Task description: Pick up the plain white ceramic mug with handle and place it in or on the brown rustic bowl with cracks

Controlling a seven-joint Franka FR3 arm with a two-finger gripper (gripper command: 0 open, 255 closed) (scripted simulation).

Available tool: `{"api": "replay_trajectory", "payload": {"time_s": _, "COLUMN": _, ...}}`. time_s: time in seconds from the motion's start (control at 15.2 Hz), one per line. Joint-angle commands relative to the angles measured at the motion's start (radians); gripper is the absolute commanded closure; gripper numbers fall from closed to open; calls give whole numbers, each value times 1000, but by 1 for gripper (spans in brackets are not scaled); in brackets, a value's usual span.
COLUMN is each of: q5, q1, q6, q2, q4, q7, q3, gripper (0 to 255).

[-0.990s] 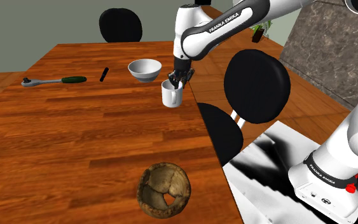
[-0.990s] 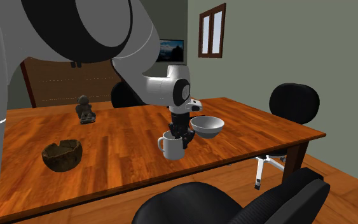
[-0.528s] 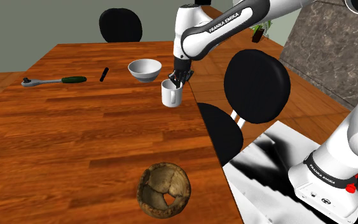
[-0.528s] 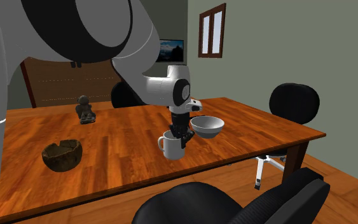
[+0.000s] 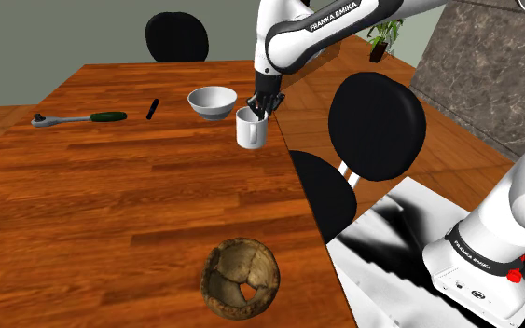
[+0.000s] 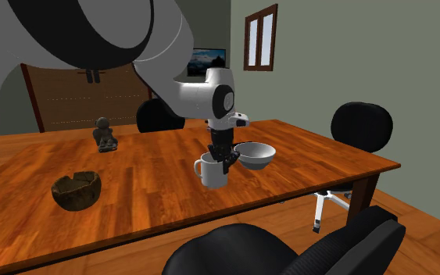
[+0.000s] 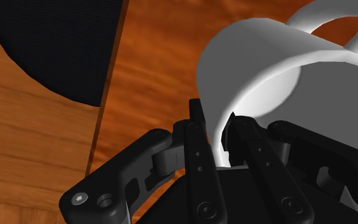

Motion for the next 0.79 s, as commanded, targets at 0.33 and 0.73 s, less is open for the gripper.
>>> {"api": "replay_trajectory", "payload": {"time_s": 0.33, "q5": 12, "q1": -2, "q6": -81, "q2": -39, "q4": 44, "q7": -7, "q3": 4, "gripper": 255}}
{"api": "replay_trajectory", "payload": {"time_s": 0.73, "q5": 20, "q1": -3, "q6": -155, "q2": -63, "q4": 93, "q7": -13, "q3": 6, "gripper": 255}}
